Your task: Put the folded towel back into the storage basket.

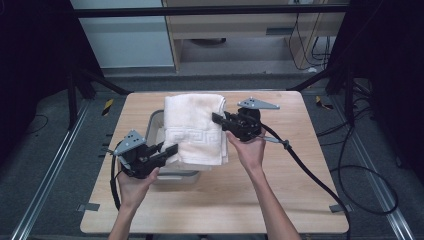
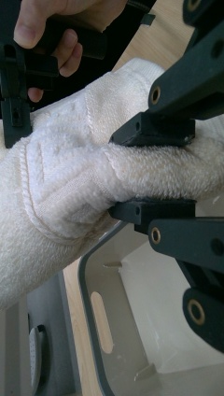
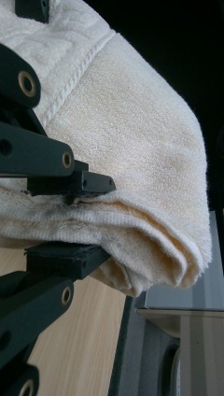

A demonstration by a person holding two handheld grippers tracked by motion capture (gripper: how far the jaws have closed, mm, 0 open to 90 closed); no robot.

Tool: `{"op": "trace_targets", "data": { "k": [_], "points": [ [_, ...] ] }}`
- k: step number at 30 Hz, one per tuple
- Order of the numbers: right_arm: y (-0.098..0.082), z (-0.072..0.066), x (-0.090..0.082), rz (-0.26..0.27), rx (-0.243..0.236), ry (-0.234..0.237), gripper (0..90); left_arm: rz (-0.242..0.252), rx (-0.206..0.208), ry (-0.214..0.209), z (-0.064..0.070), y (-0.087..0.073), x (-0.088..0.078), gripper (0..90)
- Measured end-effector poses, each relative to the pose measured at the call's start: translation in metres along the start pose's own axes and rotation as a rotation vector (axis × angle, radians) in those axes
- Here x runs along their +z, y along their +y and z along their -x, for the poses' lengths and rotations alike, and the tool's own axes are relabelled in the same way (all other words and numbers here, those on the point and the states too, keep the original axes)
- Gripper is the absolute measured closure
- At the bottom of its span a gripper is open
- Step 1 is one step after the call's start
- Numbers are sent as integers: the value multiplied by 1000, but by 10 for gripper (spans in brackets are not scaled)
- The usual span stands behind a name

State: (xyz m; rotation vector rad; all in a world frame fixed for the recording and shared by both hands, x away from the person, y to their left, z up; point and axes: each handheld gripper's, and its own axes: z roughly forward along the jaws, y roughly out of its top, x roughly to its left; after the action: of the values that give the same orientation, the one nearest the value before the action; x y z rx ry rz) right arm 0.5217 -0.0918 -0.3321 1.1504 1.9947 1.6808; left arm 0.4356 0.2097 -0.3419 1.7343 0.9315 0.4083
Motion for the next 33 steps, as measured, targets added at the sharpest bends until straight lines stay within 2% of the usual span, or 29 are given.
{"op": "trace_targets", "data": {
  "k": [20, 33],
  "points": [
    [9, -18, 34, -11, -20, 12, 698, 6, -40, 31, -26, 0, -16, 676],
    [0, -21, 59, -36, -9, 7, 697, -23, -61, 61, -46, -9, -15, 676]
  ]
}}
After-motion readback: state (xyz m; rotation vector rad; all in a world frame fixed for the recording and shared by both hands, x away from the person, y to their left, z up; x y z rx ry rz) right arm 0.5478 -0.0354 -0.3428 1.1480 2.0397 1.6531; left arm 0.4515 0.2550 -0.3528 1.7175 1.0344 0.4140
